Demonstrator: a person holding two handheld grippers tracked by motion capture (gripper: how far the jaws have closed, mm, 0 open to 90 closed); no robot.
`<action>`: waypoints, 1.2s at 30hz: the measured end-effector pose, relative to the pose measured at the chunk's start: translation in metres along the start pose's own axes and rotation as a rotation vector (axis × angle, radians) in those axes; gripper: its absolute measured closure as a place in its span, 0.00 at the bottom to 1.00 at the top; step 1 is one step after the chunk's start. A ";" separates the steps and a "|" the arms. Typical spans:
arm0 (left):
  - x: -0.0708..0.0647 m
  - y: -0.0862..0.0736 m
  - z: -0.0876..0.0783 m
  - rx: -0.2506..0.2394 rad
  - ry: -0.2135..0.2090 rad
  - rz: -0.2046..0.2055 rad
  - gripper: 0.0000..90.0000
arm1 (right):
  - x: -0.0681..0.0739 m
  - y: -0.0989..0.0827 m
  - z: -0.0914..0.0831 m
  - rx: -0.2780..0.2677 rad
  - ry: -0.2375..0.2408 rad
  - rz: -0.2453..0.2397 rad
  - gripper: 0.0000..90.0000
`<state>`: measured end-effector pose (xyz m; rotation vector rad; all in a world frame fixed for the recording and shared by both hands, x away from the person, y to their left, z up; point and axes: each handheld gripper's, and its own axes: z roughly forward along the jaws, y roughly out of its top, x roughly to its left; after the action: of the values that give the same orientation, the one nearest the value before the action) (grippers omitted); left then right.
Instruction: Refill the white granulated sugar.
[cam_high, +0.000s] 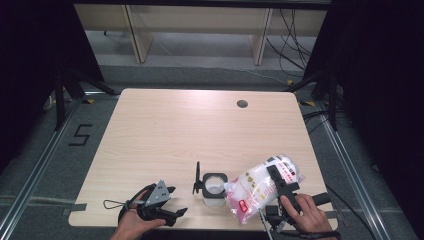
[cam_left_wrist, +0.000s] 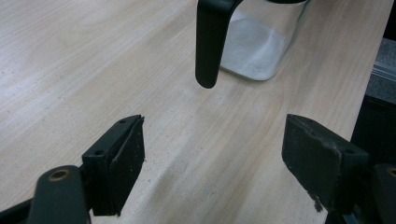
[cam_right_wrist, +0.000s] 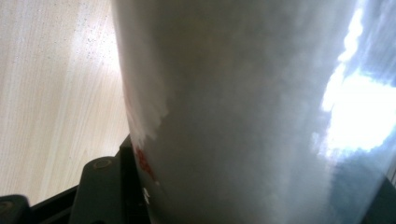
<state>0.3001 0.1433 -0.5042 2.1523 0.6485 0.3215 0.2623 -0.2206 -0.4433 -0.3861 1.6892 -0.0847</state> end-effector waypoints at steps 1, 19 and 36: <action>0.000 0.000 0.000 0.002 0.002 -0.011 0.23 | 0.000 0.000 0.000 0.002 0.009 0.002 0.43; -0.001 0.000 0.000 0.000 -0.001 -0.013 0.23 | 0.003 -0.001 -0.001 0.014 -0.002 0.029 0.43; 0.000 0.000 0.000 0.003 -0.003 -0.014 0.23 | 0.002 -0.002 0.002 -0.030 -0.054 0.005 0.43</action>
<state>0.2998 0.1431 -0.5042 2.1494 0.6628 0.3099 0.2642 -0.2227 -0.4454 -0.4035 1.6393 -0.0445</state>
